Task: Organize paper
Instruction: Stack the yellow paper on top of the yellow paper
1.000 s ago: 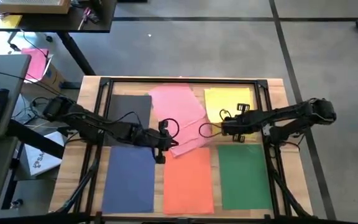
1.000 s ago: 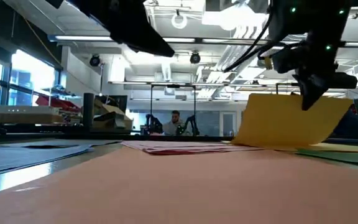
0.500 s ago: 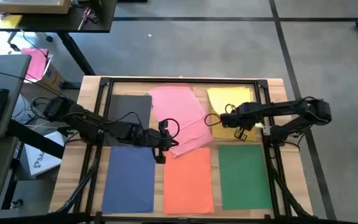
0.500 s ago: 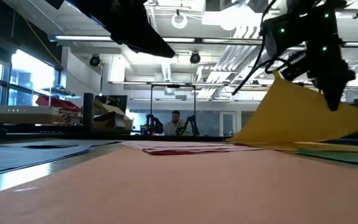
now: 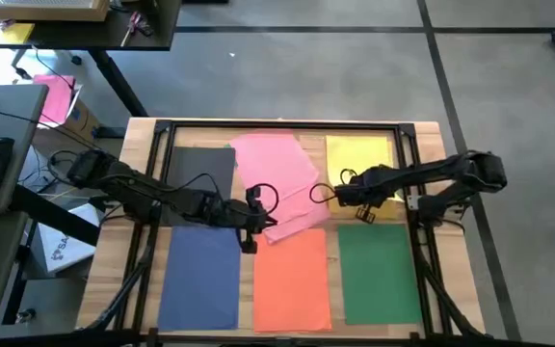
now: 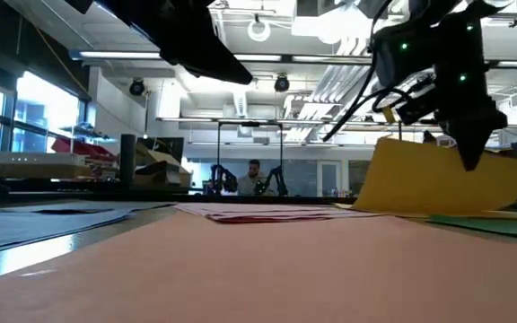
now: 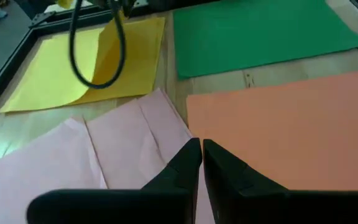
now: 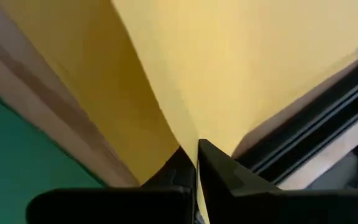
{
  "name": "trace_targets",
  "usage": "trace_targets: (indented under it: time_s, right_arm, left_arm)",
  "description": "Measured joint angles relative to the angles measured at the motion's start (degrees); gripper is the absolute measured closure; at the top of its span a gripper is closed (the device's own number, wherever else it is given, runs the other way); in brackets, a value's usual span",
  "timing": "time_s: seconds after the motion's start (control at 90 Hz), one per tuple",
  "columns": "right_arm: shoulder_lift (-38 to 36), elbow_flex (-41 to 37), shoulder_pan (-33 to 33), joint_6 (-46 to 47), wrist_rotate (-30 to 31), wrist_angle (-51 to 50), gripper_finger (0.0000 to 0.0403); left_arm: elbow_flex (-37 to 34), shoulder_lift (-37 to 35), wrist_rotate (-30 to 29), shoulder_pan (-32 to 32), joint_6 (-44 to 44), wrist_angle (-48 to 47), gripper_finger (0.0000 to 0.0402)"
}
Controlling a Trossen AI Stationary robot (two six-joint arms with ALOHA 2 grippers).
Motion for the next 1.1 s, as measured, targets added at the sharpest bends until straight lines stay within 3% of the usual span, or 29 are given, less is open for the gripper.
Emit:
trace_targets:
  time_s: [0.567,0.822,1.1]
  right_arm:
    - [2.9,0.0,1.1,-13.0,0.0,4.3,0.0403]
    - [5.4,0.0,2.1,-13.2,-2.0,4.5,0.0403]
    - [13.4,0.0,2.1,-12.8,-5.0,6.6,0.0403]
  left_arm:
    - [0.0,0.0,0.1,0.0,0.0,-0.2,0.0394]
    - [0.0,0.0,0.1,0.0,0.0,-0.2,0.0394]
    - [0.0,0.0,0.1,0.0,0.0,-0.2,0.0394]
